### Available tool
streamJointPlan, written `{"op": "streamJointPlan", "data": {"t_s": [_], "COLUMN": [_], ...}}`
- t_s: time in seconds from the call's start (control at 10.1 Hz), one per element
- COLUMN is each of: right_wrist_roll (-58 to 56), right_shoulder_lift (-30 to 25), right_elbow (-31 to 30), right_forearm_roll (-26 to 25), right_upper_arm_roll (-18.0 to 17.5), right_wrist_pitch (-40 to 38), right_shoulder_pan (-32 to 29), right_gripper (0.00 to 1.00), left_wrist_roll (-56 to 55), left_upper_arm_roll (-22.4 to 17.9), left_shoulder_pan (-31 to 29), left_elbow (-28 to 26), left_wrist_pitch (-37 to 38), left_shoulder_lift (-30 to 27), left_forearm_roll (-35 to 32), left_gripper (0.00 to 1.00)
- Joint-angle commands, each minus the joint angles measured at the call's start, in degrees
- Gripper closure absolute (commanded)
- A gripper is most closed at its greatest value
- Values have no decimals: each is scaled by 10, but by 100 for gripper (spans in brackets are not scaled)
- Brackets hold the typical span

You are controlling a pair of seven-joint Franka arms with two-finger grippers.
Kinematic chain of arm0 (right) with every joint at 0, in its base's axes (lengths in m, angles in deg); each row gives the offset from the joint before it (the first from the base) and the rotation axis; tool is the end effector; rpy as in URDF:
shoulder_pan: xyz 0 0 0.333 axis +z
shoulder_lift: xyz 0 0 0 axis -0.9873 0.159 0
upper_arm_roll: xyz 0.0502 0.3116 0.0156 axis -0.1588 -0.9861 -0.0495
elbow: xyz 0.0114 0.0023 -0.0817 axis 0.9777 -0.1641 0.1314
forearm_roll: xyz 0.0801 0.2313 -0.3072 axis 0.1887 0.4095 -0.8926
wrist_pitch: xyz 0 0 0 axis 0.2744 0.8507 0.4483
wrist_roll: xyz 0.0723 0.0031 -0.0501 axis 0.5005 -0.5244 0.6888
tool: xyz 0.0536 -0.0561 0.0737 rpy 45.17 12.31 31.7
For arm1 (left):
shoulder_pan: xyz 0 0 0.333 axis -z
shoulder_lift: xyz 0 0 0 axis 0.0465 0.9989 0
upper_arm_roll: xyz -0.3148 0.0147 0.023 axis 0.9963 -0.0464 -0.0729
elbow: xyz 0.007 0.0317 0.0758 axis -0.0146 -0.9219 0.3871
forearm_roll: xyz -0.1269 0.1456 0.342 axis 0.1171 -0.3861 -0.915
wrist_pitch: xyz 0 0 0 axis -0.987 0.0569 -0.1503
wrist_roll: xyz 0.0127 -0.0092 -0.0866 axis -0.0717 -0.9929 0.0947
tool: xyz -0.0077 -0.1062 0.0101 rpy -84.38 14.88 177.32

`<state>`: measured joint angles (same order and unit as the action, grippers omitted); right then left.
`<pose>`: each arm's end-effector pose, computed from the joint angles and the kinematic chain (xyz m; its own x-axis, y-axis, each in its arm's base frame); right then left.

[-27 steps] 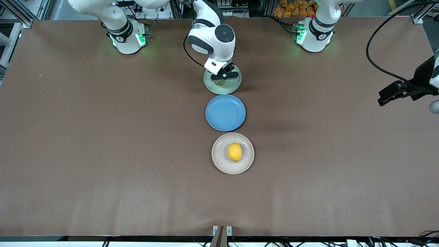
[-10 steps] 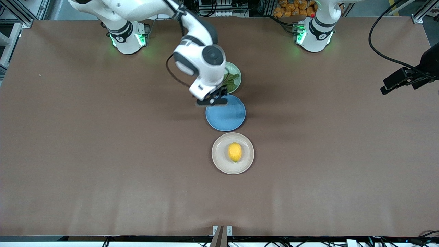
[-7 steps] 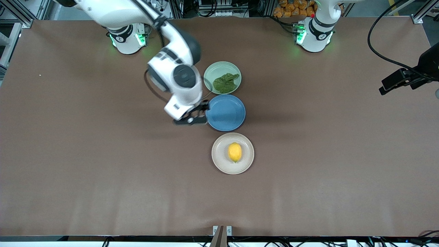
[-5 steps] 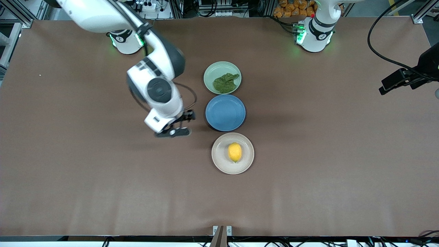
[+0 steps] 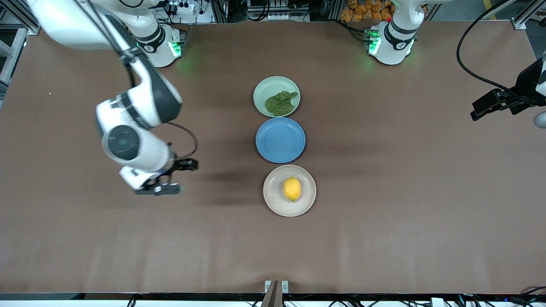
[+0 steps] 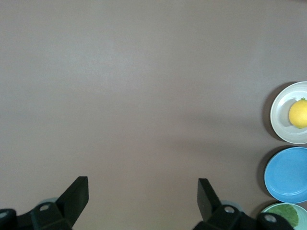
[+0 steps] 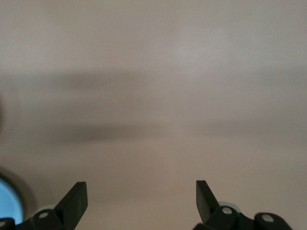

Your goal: Place lemon and lettuce in plates

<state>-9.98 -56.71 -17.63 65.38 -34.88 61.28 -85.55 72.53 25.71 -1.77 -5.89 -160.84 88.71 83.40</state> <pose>0.6512 0.1939 0.3830 0.9920 -0.0060 -0.1260 -0.0002 -0.9990 0.0458 0.5655 -0.0344 0.6396 0.9914 0.1303 0.0105 0.1305 -0.9913 -0.0144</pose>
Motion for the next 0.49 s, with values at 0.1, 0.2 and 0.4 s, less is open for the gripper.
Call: {"op": "streamJointPlan", "data": {"t_s": [0.1, 0.2, 0.4], "right_wrist_roll": [-98, -103, -142], "right_shoulder_lift": [3, 3, -7], "right_elbow": [22, 22, 21], "right_forearm_roll": [11, 6, 4], "right_upper_arm_roll": [-9, -9, -7], "right_wrist_pitch": [-18, -24, -25], "right_shoulder_pan": [-76, -93, -122], "right_gripper": [0, 0, 0], "left_wrist_roll": [43, 43, 35], "left_upper_arm_roll": [12, 13, 13], "left_shoulder_pan": [-10, -10, -10], "left_elbow": [-21, -21, -20], "left_wrist_pitch": [-13, -13, -12], "left_shoulder_lift": [-19, -18, -19], "left_forearm_roll": [-19, -21, -20], "left_gripper": [0, 0, 0]}}
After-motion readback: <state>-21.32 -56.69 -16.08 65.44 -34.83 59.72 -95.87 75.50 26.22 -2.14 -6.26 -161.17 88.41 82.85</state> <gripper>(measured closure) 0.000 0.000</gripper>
